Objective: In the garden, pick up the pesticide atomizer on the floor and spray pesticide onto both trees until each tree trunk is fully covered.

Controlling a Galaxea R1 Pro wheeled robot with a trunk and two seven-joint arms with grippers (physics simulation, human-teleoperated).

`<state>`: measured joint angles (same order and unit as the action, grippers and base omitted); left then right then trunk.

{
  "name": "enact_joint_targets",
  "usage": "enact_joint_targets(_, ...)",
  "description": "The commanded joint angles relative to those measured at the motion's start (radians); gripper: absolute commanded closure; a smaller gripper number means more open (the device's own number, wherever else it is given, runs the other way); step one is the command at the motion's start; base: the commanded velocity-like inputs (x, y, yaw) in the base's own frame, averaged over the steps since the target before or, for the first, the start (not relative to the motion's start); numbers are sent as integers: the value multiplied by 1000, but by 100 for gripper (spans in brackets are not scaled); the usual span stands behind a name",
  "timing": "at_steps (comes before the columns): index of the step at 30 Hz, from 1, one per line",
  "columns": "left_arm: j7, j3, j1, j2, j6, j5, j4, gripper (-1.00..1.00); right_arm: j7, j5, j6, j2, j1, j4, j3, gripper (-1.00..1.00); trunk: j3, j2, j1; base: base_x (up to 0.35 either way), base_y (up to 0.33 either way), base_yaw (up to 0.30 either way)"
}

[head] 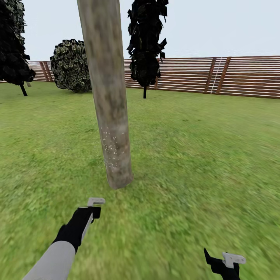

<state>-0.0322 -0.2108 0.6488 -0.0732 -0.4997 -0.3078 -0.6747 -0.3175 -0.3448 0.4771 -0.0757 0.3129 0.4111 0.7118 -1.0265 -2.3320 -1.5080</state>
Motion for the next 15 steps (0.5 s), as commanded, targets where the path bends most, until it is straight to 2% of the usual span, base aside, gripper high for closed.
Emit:
enact_joint_targets(1, 0, 0, 0, 0, 0, 6, 0, 100, 0, 0, 0, 0, 0, 0, 0, -100, 0, 0, 0, 0, -7, 0)
enact_joint_targets(5, -1, 3, 0, 1, 5, 88, -4, 100, 0, 0, 0, 0, 0, 0, 0, -100, 0, 0, 0, 0, -180, 48)
enact_joint_targets(6, -1, 5, 0, 0, 6, 97, -2, 100, 0, 0, 0, 1, 0, 0, 0, -100, 0, 0, 0, 29, -256, 182)
enact_joint_targets(11, -3, 11, 0, -2, 23, 108, -3, 100, 0, 1, 0, 1, 0, 0, 0, -100, 0, 0, 0, 109, -263, 250)
enact_joint_targets(15, -10, 10, 0, -15, 34, 107, -7, 100, 0, 1, 1, 1, 0, 0, 0, -100, 0, 0, 0, 189, -234, 276)
